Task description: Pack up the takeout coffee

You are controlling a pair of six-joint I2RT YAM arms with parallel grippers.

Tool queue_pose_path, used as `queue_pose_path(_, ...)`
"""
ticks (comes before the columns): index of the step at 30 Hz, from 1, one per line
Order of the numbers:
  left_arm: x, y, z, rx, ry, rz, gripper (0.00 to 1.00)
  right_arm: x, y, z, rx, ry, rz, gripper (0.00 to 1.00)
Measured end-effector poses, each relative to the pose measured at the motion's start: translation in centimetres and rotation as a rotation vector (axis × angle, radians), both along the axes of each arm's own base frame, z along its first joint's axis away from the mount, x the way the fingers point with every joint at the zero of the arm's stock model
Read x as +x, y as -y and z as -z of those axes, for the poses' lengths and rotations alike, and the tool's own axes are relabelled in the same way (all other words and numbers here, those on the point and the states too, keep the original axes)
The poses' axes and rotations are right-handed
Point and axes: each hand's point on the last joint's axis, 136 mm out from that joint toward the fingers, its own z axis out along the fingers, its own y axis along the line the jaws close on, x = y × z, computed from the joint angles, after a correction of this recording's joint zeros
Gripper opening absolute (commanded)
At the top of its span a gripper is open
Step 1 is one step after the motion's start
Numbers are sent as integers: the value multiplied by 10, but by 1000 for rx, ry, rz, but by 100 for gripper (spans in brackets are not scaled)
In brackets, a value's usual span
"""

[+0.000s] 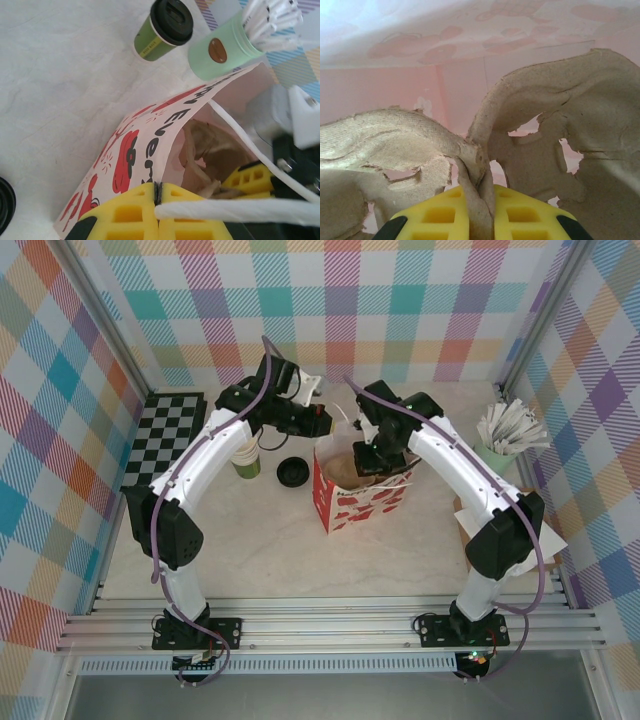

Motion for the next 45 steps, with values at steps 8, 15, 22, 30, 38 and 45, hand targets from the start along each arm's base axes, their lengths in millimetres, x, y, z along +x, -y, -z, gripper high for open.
queue_pose_path(8, 10, -7, 4, -11, -83, -152, 0, 14, 1, -7, -7, 88, 12, 0)
queue_pose_path(15, 11, -4, 10, -21, -120, -167, 0, 15, 5, -12, -17, 143, -23, 0)
queue_pose_path(22, 3, 6, 8, -27, -107, -108, 0, 20, -5, 22, -68, 17, -62, 0)
queue_pose_path(30, -3, 11, 8, -21, -91, -64, 0, 16, -7, 52, -121, -108, -72, 0)
queue_pose_path(38, -6, 13, 7, -19, -70, -25, 0, 15, -6, 44, -121, -102, -72, 0)
queue_pose_path(45, -5, 12, 8, -8, -57, -22, 0, 14, 0, 65, -163, -100, -73, 0)
